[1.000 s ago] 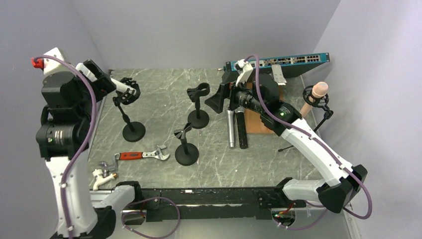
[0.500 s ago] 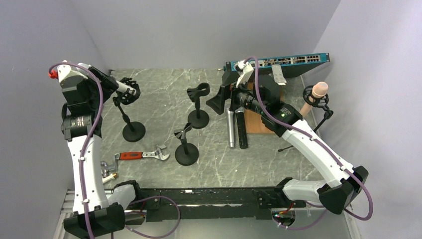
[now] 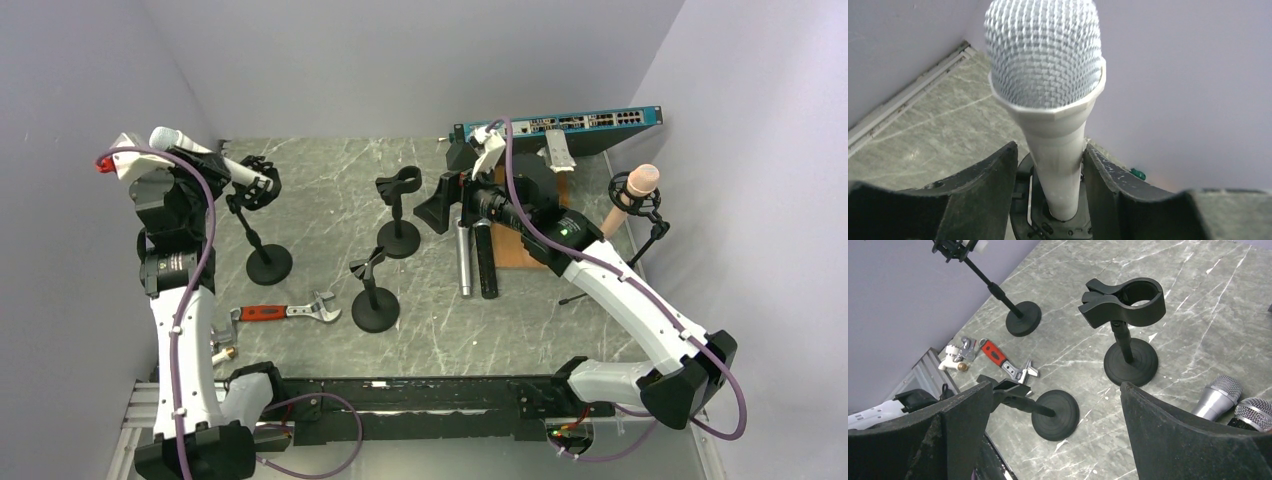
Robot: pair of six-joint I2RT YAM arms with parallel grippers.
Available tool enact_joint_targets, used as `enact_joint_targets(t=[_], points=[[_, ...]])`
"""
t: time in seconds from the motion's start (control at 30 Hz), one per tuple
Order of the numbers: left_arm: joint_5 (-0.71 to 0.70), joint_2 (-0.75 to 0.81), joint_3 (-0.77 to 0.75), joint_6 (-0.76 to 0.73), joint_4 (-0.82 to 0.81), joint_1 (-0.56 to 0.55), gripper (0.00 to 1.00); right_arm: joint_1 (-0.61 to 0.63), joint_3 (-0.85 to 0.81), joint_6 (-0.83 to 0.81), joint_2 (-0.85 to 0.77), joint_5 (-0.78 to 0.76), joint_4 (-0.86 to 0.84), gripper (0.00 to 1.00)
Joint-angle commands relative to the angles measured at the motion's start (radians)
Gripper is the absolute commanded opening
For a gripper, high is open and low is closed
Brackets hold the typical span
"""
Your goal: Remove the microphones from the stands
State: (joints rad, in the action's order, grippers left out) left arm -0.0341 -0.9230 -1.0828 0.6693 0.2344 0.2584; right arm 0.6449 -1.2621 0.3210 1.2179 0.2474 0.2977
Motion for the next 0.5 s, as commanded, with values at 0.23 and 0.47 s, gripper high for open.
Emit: enact_joint_targets(t=[0.23, 0.47], points=[[0.025, -0.055, -0.086, -0.096, -0.136, 0.004, 0.25, -0.001, 0.018, -0.003, -0.028, 0.013, -0.045, 1.0], [0.025, -0.049, -0.19, -0.194, -0.083, 0.005, 0.04, 0.001, 0.027, 0.003, -0.022, 0.044, -0.048, 1.0]])
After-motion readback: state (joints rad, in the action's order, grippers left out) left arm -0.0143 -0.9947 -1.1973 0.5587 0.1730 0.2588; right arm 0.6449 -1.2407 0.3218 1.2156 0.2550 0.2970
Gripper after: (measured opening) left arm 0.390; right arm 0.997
